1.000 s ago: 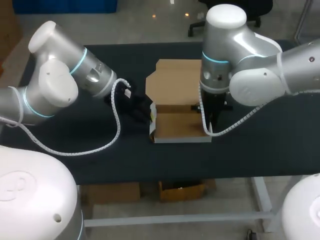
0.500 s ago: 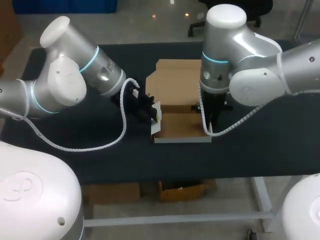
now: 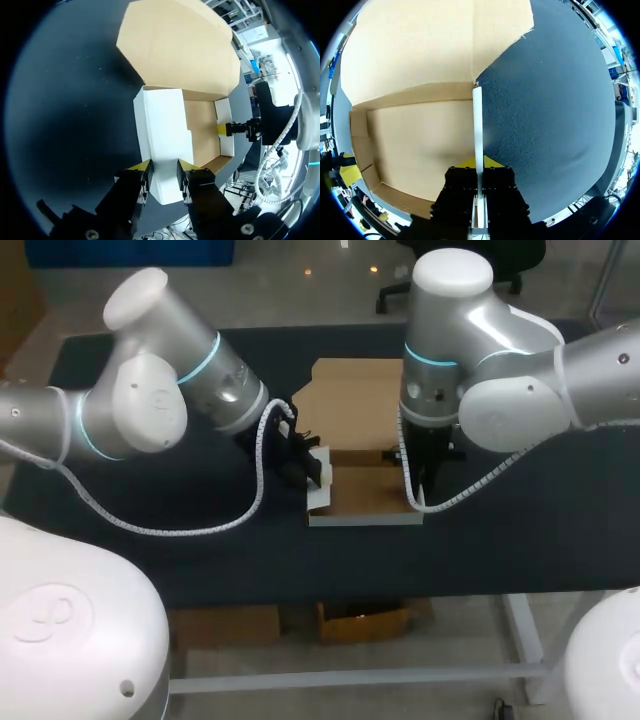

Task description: Assemble the packaging by folding the flat box into shape, placing the metal phone stand inside, and closing the box properly

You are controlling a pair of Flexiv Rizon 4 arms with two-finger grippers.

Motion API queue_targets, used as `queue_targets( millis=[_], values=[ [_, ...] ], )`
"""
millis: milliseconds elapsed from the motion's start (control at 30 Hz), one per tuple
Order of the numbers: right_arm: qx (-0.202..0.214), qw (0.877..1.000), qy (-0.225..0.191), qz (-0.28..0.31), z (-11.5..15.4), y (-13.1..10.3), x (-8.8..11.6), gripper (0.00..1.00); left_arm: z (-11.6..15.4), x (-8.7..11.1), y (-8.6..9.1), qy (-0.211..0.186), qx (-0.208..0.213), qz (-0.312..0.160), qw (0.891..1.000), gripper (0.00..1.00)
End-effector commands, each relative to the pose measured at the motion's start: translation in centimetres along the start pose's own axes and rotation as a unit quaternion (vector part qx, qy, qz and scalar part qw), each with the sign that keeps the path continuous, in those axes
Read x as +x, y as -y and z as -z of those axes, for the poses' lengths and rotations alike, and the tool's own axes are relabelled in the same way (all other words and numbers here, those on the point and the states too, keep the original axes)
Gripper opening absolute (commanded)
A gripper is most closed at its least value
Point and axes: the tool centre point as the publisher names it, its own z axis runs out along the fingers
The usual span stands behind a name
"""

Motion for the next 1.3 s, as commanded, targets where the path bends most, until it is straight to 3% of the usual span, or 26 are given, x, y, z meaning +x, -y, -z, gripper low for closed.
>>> queue_targets(
  millis=[33,367,867,1300],
  values=[
    [0.002,1.000,0.002,0.000,-0.1,-0.1,0.1,0.00,-0.2,0.3,0.0,0.016,0.001,0.002,1.000,0.33],
    [0.002,1.000,0.002,0.000,-0.1,-0.1,0.1,0.00,-0.6,0.0,0.2,0.047,0.007,0.009,0.999,0.34],
    [0.002,1.000,0.002,0.000,-0.1,-0.1,0.1,0.00,-1.2,-1.2,1.9,0.095,0.010,0.037,0.995,0.32],
    [0.002,1.000,0.002,0.000,-0.1,-0.1,0.1,0.00,-2.4,-1.9,2.1,0.146,0.015,0.053,0.988,0.25]
  ],
)
